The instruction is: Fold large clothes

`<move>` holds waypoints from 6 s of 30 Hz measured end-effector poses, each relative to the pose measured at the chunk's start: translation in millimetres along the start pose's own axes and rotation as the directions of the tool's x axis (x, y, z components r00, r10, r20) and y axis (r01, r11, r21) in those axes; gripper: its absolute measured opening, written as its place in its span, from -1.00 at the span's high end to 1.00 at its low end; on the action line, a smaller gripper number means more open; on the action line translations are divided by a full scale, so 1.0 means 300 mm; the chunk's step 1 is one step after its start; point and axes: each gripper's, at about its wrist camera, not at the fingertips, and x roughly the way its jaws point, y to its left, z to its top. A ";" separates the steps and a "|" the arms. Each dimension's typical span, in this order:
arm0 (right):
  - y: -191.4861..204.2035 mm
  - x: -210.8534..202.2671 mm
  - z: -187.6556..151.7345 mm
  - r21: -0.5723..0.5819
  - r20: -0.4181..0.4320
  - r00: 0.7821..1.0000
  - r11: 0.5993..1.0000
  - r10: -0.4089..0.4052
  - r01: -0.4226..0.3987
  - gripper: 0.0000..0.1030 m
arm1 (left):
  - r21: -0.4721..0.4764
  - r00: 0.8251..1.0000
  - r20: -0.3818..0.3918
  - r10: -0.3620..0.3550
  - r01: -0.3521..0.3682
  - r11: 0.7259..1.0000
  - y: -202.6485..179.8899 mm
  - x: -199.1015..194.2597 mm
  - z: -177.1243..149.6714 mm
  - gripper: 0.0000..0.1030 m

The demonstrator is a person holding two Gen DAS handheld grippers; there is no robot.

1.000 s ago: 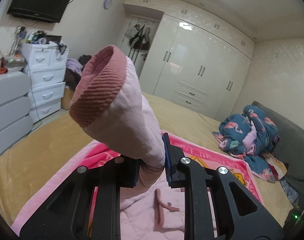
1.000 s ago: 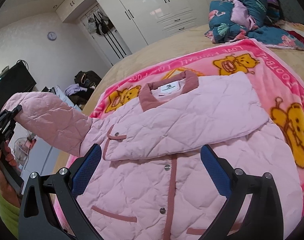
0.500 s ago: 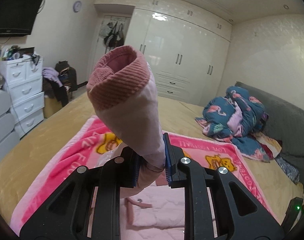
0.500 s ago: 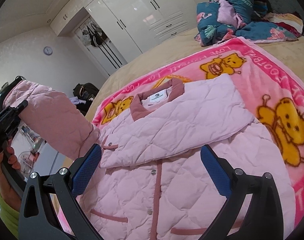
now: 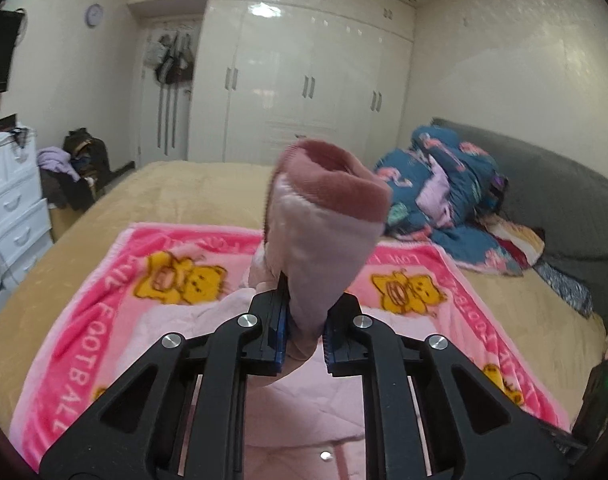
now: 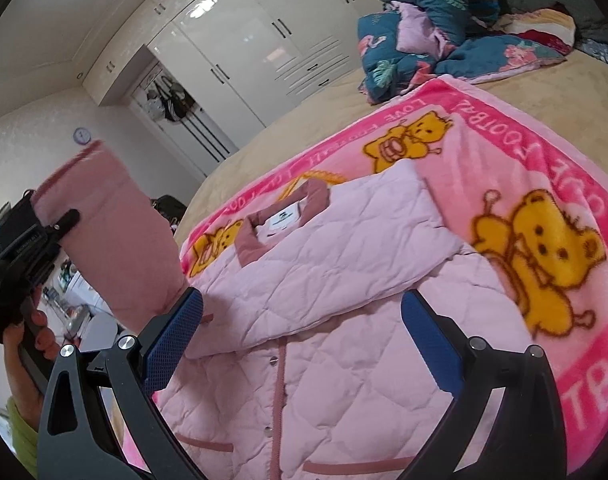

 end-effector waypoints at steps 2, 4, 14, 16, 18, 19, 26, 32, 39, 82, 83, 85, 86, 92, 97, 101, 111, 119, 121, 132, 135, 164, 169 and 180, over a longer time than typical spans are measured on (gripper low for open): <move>-0.026 -0.006 0.002 0.014 0.003 1.000 1.000 -0.007 0.007 -0.92 | 0.012 0.999 -0.031 -0.011 0.012 1.000 -0.027 0.038 -0.024 0.87; -0.052 -0.010 0.003 0.029 0.005 1.000 1.000 -0.013 0.013 -0.92 | 0.026 0.998 -0.060 -0.021 0.023 0.999 -0.059 0.078 -0.049 0.87; -0.156 -0.034 0.014 0.086 0.022 0.999 0.995 -0.048 0.046 -0.92 | 0.128 0.975 -0.216 -0.059 0.088 0.988 -0.214 0.242 -0.219 0.86; -0.173 -0.037 0.017 0.095 0.023 0.998 0.994 -0.058 0.055 -0.92 | 0.147 0.967 -0.247 -0.062 0.101 0.984 -0.235 0.270 -0.261 0.84; -0.186 -0.038 0.017 0.104 0.025 0.998 0.993 -0.063 0.060 -0.92 | 0.163 0.959 -0.277 -0.064 0.112 0.980 -0.255 0.294 -0.302 0.81; -0.193 -0.038 0.019 0.108 0.025 0.997 0.992 -0.066 0.063 -0.92 | 0.171 0.953 -0.295 -0.066 0.120 0.978 -0.266 0.306 -0.327 0.79; -0.215 -0.030 0.013 0.121 0.018 0.996 0.990 -0.082 0.079 -0.92 | 0.244 0.917 -0.395 -0.046 0.153 0.958 -0.306 0.350 -0.460 0.51; -0.209 -0.019 0.009 0.116 0.010 0.996 0.990 -0.083 0.082 -0.92 | 0.289 0.894 -0.447 -0.035 0.181 0.940 -0.321 0.348 -0.520 0.17; -0.189 0.015 0.001 0.105 -0.012 0.997 0.991 -0.076 0.077 -0.92 | 0.293 0.883 -0.467 -0.049 0.207 0.933 -0.300 0.298 -0.551 -0.58; -0.043 0.475 -0.164 0.209 -0.262 0.965 0.977 0.025 0.031 -0.18 | -0.146 0.935 -0.338 0.109 -0.166 0.975 0.548 0.042 -0.367 -0.82; -0.041 0.473 -0.162 0.196 -0.256 0.966 0.980 0.031 0.021 0.09 | -0.151 0.935 -0.337 0.109 -0.167 0.974 0.555 0.043 -0.367 -0.82; -0.009 0.449 -0.143 0.132 -0.226 0.973 0.991 0.045 -0.016 0.43 | -0.155 0.936 -0.337 0.103 -0.163 0.974 0.565 0.048 -0.367 -0.82; 0.012 0.439 -0.128 0.091 -0.210 0.977 0.996 0.038 -0.020 0.51 | -0.154 0.936 -0.336 0.105 -0.165 0.974 0.567 0.050 -0.367 -0.82; 0.247 0.333 0.089 -0.309 -0.052 0.999 0.951 -0.015 -0.002 0.62 | -0.166 0.937 -0.337 0.094 -0.157 0.973 0.576 0.086 -0.342 -0.82; 0.325 0.301 0.230 -0.451 -0.006 0.999 0.891 0.051 -0.048 0.62 | -0.163 0.941 -0.330 0.081 -0.141 0.976 0.553 0.128 -0.294 -0.82; 0.282 0.317 0.262 -0.475 -0.005 0.999 0.879 0.035 -0.033 0.62 | -0.141 0.938 -0.339 0.071 -0.125 0.982 0.513 0.181 -0.268 -0.82; 0.161 0.425 0.201 -0.404 -0.076 0.996 0.914 -0.046 0.012 0.62 | -0.109 0.927 -0.373 0.043 -0.090 0.990 0.437 0.284 -0.267 -0.82; 0.113 0.449 0.171 -0.383 -0.114 0.988 0.922 -0.109 0.058 0.33 | -0.083 0.915 -0.401 0.036 -0.075 0.994 0.392 0.335 -0.282 -0.82; 0.101 0.448 0.165 -0.378 -0.119 0.985 0.923 -0.124 0.070 0.29 | -0.080 0.914 -0.405 0.032 -0.070 0.994 0.383 0.344 -0.286 -0.82; 0.080 0.369 0.166 -0.397 -0.047 0.986 0.909 -0.161 0.130 -0.33 | -0.058 0.902 -0.431 0.009 -0.037 0.998 0.332 0.387 -0.297 -0.82; 0.109 0.364 0.161 -0.419 -0.050 0.988 0.901 -0.146 0.112 -0.43 | -0.051 0.887 -0.462 0.000 -0.027 0.998 0.324 0.416 -0.321 -0.82; 0.147 0.657 -0.038 -0.433 -0.267 0.936 0.896 -0.230 0.097 -0.72 | -0.035 0.837 -0.547 0.001 -0.024 0.999 0.350 0.463 -0.496 -0.82; 0.146 0.553 -0.018 -0.399 -0.244 0.952 0.914 -0.184 0.074 -0.84 | -0.070 0.844 -0.536 -0.004 -0.040 0.997 0.355 0.414 -0.465 -0.82; 0.177 0.407 -0.002 -0.369 -0.192 0.971 0.927 -0.143 0.064 -0.90 | -0.067 0.867 -0.497 -0.013 -0.023 0.998 0.320 0.305 -0.415 -0.82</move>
